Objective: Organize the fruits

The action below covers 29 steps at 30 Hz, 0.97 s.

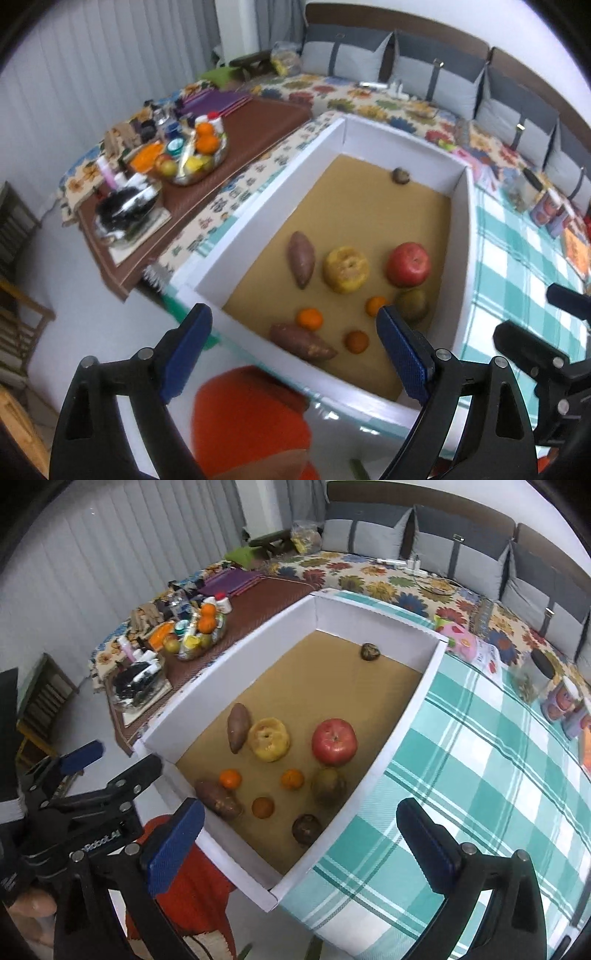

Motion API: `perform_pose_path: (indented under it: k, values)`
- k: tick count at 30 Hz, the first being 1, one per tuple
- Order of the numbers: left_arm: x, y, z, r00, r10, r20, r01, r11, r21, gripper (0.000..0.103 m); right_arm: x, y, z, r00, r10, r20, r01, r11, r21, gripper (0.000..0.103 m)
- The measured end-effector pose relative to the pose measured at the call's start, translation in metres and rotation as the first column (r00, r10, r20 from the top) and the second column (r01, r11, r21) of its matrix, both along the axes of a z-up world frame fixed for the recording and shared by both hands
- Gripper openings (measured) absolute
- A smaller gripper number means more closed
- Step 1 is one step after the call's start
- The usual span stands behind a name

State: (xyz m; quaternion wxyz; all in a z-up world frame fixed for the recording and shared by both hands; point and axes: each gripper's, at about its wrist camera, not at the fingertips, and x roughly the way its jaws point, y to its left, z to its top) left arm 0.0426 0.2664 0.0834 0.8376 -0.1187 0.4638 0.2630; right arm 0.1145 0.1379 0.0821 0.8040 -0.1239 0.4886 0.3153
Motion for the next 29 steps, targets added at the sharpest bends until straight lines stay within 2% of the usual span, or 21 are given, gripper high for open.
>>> perform_pose_path:
  k: [14, 24, 29]
  values:
    - [-0.003, 0.009, 0.014, 0.999, 0.021, 0.037, -0.021, 1.000, 0.004, 0.092, -0.014, 0.019, 0.013, 0.998, 0.015, 0.068, -0.010, 0.997, -0.082, 0.103]
    - [0.000, 0.010, 0.011, 0.999, 0.027, 0.030, -0.027, 1.000, -0.001, 0.092, -0.008, 0.020, 0.005, 0.998, -0.002, 0.063, 0.008, 0.995, -0.098, 0.103]
    - [-0.002, 0.013, 0.012, 0.998, 0.035, 0.053, -0.034, 0.999, -0.009, 0.092, -0.008, 0.021, 0.005, 0.998, -0.002, 0.066, 0.008, 0.995, -0.096, 0.103]
